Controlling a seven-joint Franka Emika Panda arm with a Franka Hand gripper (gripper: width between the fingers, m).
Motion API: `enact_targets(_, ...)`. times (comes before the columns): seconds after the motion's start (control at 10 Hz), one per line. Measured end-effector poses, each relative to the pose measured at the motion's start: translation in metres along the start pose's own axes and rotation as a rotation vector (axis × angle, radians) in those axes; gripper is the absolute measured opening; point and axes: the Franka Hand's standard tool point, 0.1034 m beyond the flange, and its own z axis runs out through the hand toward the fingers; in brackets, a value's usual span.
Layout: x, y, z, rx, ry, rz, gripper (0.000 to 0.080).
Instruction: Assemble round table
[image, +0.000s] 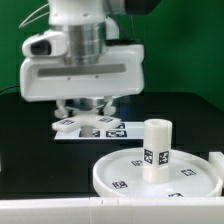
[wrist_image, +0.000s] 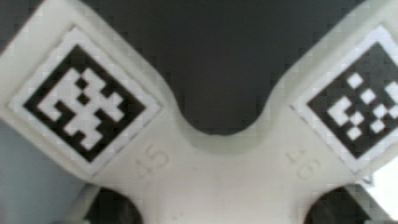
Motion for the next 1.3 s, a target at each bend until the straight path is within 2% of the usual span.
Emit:
enact_targets(0.2, -0.005, 0.006, 0.007, -0.002, 0.0, -0.016, 0.0445)
enact_targets(0.5, -0.003, 0.004, 0.006, -0.002, 0.002, -0.021, 0.0445)
enact_targets(0.6, 0.006, -0.013, -0.007, -0.002, -0.019, 0.018, 0.0445)
enact_targets(0.7, 0.026, -0.035, -0.024, 0.0, -0.017, 0.017, 0.0445)
enact_targets(0.8, 0.037, -0.047, -0.032, 0.005, -0.015, 0.033, 0.0445)
enact_targets(0.9, 0.042, -0.061, -0.037, 0.006, -0.035, 0.063, 0.0445)
enact_targets(1.3, 0.041, -0.057, -0.035, 0.006, -0.036, 0.034, 0.0445)
